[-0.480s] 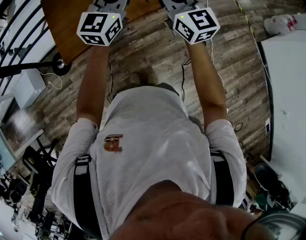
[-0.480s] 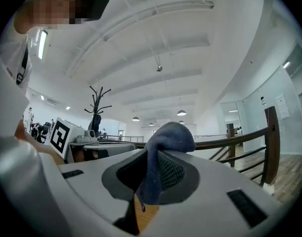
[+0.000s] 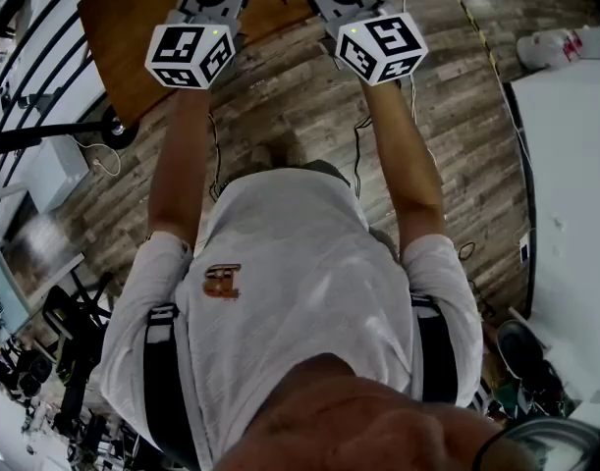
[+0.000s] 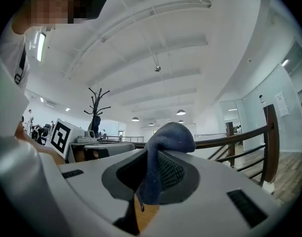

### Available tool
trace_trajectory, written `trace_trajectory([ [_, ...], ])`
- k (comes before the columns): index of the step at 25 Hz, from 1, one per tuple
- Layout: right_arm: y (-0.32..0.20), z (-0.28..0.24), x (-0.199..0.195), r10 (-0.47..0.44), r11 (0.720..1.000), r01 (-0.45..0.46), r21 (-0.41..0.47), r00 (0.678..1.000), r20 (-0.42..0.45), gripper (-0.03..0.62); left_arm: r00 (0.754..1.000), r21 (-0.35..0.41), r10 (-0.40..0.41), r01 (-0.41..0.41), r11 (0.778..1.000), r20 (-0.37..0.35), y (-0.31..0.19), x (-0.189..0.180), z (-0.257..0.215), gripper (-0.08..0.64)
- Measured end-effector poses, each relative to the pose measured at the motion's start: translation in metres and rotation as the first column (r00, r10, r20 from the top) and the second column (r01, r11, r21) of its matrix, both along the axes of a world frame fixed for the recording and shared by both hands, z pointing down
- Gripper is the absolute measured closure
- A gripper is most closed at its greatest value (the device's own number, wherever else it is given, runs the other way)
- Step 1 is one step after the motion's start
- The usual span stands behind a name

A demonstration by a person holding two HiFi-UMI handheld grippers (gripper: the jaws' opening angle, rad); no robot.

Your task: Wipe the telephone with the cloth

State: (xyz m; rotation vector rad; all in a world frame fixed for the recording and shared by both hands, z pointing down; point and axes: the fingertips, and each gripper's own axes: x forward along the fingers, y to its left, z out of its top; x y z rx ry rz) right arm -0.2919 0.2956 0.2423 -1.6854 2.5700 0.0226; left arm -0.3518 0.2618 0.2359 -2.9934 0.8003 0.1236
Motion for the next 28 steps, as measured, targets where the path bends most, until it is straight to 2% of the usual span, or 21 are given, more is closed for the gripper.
trace_trajectory([
  [10,0.009,0.003,0.065,0.005,1.000,-0.005,0.008,1.000,0.003,0.520,1.000,0.015,-0.014,0.014,1.000,0.007,0.005,0.056,0.001,0.541],
  [16,0.007,0.004,0.087,0.012,1.000,-0.012,0.003,1.000,-0.003,0.520,1.000,0.015,-0.016,0.015,1.000,0.018,0.003,0.074,0.006,0.541],
  [28,-0.049,0.025,0.136,0.039,0.999,-0.039,-0.020,0.999,-0.022,0.520,1.000,0.016,0.002,-0.002,1.000,-0.004,-0.056,0.123,0.021,0.541],
])
